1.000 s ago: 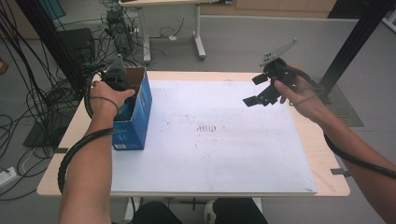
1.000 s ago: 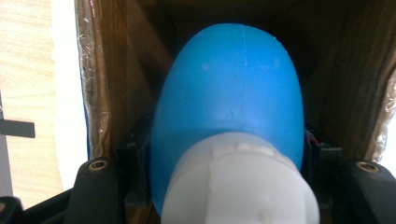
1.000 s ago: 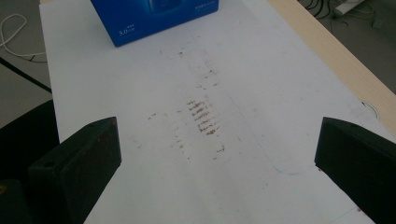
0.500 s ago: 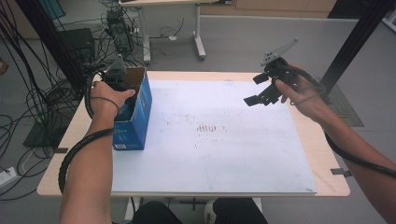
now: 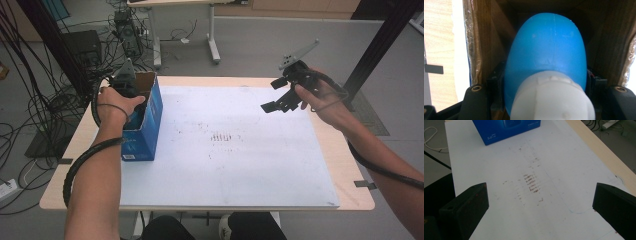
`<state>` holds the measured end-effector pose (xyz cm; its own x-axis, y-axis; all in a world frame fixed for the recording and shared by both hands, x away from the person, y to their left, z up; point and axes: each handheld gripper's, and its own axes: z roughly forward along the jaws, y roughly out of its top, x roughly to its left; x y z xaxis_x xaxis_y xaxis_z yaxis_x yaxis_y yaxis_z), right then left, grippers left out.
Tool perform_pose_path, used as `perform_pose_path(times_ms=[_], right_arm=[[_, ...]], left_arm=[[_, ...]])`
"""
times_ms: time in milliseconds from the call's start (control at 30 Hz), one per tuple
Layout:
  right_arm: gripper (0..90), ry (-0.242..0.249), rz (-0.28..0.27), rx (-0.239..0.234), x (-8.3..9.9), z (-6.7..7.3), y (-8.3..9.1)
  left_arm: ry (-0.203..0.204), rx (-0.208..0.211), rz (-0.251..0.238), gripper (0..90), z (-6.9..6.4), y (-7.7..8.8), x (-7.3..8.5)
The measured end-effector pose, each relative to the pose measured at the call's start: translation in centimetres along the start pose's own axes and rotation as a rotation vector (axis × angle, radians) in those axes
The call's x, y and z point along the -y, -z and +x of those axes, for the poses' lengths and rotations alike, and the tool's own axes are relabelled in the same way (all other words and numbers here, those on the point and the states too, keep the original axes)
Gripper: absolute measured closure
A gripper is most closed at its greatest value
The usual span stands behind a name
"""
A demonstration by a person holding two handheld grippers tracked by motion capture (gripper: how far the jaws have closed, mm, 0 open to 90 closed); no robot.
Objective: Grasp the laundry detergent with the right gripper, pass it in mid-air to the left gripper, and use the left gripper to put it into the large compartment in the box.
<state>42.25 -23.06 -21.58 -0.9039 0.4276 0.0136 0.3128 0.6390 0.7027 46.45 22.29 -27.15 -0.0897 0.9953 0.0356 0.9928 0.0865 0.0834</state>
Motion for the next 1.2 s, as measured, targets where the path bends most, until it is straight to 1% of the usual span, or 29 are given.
perform_pose_path(times_ms=[633, 800, 1033, 1200], right_arm=[[0.3, -0.001, 0.0, 0.0, 0.13, 0.15, 0.07], [0.3, -0.001, -0.001, 0.001, 0.26, 0.15, 0.11], [0.2, 0.0, -0.004, 0.004, 0.21, 0.15, 0.3], [0.3, 0.001, -0.002, 0.0, 0.26, 0.22, 0.13]], left_arm=[[0.0, -0.002, -0.003, 36.1, -0.11, 0.01, 0.09], [0.001, -0.005, -0.011, 36.1, -0.13, -0.04, 0.11], [0.0, -0.006, -0.004, 36.0, -0.16, 0.01, 0.08], [-0.001, -0.007, -0.007, 36.0, -0.15, -0.01, 0.11]])
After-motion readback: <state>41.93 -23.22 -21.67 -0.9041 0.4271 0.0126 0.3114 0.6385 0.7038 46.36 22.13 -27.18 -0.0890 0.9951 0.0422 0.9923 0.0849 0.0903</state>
